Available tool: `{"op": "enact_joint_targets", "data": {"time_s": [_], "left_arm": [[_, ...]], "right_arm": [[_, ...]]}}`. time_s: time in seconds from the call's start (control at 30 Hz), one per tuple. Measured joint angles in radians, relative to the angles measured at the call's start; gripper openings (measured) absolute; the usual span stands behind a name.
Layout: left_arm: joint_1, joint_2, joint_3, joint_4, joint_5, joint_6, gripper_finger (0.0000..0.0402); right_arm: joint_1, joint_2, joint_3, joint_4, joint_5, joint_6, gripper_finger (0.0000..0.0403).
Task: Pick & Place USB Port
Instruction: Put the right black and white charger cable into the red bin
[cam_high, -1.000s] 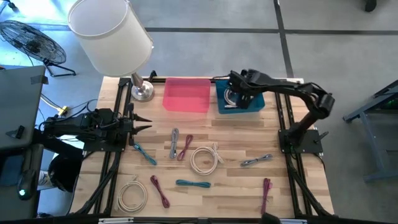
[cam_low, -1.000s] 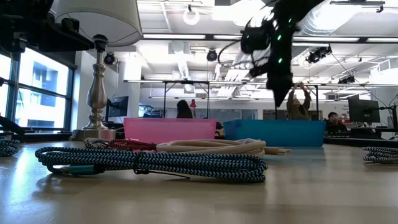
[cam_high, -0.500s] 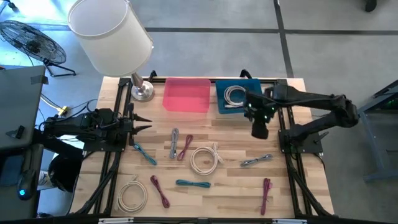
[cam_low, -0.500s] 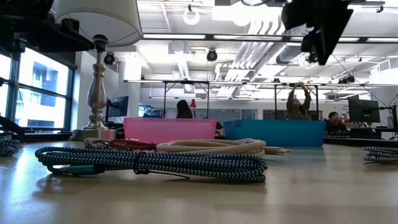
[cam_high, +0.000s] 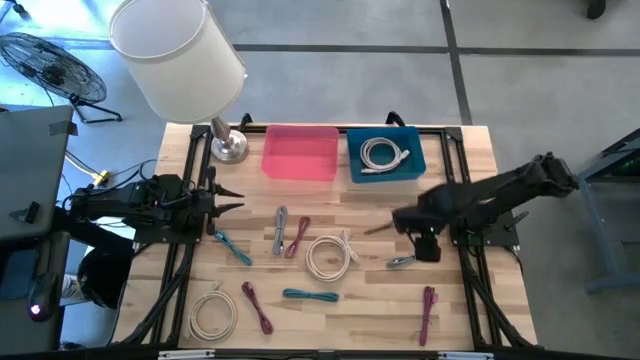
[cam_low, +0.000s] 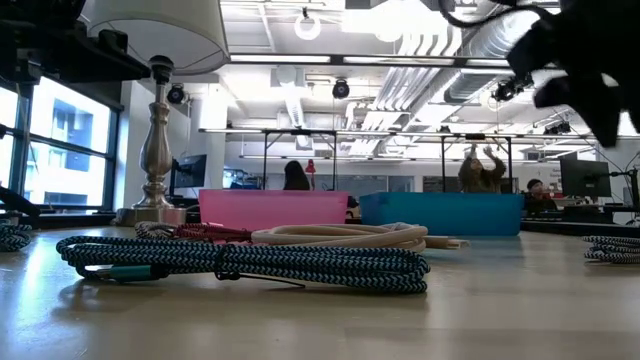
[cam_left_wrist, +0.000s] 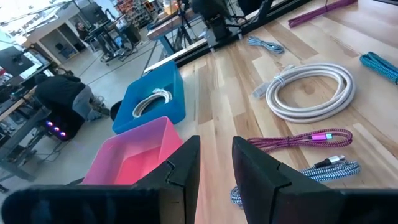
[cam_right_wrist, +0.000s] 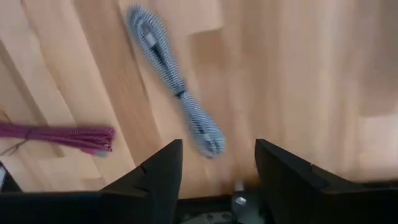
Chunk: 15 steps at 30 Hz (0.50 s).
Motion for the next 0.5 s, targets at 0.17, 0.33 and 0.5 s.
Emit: {"op": "enact_joint_targets", "data": {"time_s": [0.17,0.33,0.5], "left_arm": [[0.0,0.0,0.0,0.0,-0.002,-0.001,0.0089],[0.0,0.036,0.0,-0.009,-0.003,-0.036,0.0089],[0.0,0.119,-0.001,0.0,-0.013,-0.049,0.0089]], "right_arm": [[0.106,0.0,-0.112,0.162,-0.052,0.063,0.0212],[0.153,0.0,-0.186,0.291,-0.043,0.071,0.0213],[0.157,0.001,-0.256,0.369,-0.034,0.069,0.0213]]}}
